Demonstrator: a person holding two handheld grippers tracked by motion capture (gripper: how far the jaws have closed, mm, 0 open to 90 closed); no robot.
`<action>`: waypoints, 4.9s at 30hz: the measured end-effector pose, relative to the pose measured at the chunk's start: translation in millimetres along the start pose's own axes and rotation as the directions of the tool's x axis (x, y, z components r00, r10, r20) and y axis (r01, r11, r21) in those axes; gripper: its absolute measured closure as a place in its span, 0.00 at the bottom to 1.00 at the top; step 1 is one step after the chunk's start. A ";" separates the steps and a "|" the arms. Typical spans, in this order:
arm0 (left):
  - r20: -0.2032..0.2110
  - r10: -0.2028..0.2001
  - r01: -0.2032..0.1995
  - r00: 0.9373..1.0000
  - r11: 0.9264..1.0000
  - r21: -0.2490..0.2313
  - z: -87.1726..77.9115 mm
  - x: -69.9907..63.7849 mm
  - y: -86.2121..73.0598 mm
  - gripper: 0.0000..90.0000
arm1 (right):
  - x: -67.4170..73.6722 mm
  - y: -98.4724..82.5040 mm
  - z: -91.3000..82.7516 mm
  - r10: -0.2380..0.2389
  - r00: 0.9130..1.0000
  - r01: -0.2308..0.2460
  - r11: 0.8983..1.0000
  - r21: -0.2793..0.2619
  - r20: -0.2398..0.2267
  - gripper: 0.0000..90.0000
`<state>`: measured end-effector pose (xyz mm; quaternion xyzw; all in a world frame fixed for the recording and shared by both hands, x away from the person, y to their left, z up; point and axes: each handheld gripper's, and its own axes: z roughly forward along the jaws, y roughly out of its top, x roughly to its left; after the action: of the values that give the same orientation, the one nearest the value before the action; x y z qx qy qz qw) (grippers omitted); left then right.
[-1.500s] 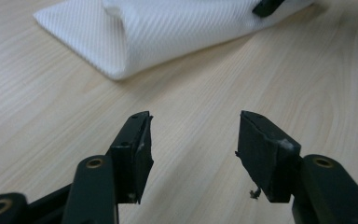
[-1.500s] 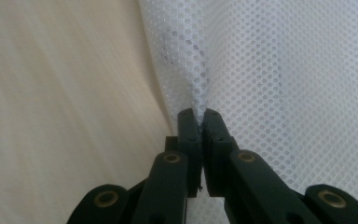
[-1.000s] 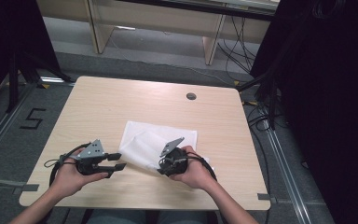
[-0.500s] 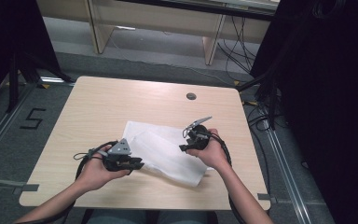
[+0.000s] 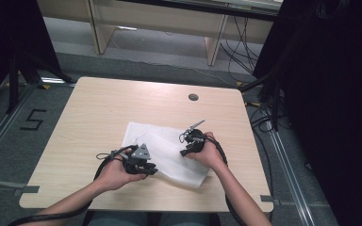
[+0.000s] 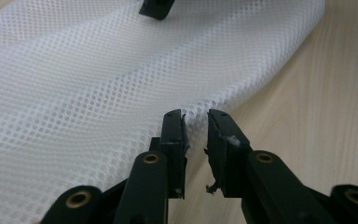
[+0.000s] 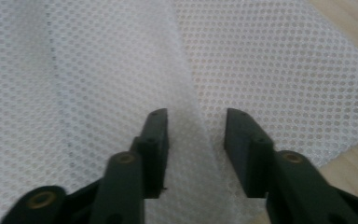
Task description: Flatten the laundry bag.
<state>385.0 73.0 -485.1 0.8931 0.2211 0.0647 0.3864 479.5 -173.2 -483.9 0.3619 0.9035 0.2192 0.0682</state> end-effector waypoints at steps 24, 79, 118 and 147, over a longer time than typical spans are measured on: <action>-0.020 0.023 -0.022 1.000 0.996 0.089 8.2 7.9 -9.1 0.87 | 34.9 32.7 -54.9 -0.060 0.997 0.067 0.983 -0.173 0.044 1.00; -0.204 -0.266 0.262 0.942 0.964 -0.049 -97.1 52.9 -83.1 0.79 | 108.9 16.5 -94.0 -0.303 0.953 0.290 0.924 -0.249 -0.018 1.00; -0.310 -0.273 0.267 0.911 0.962 -0.063 -112.3 71.3 -95.0 0.75 | 126.3 -29.1 -65.5 -0.323 0.937 0.305 0.942 -0.143 -0.132 1.00; -0.315 -0.291 0.257 0.903 0.955 -0.146 -107.6 63.0 -89.7 0.71 | 144.0 -38.6 -32.8 -0.324 0.923 0.318 0.946 -0.063 -0.207 0.99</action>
<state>379.5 226.3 -478.5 0.8085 0.4031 0.1706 0.3933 341.2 -110.8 -466.7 0.1823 0.9493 0.2558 0.0103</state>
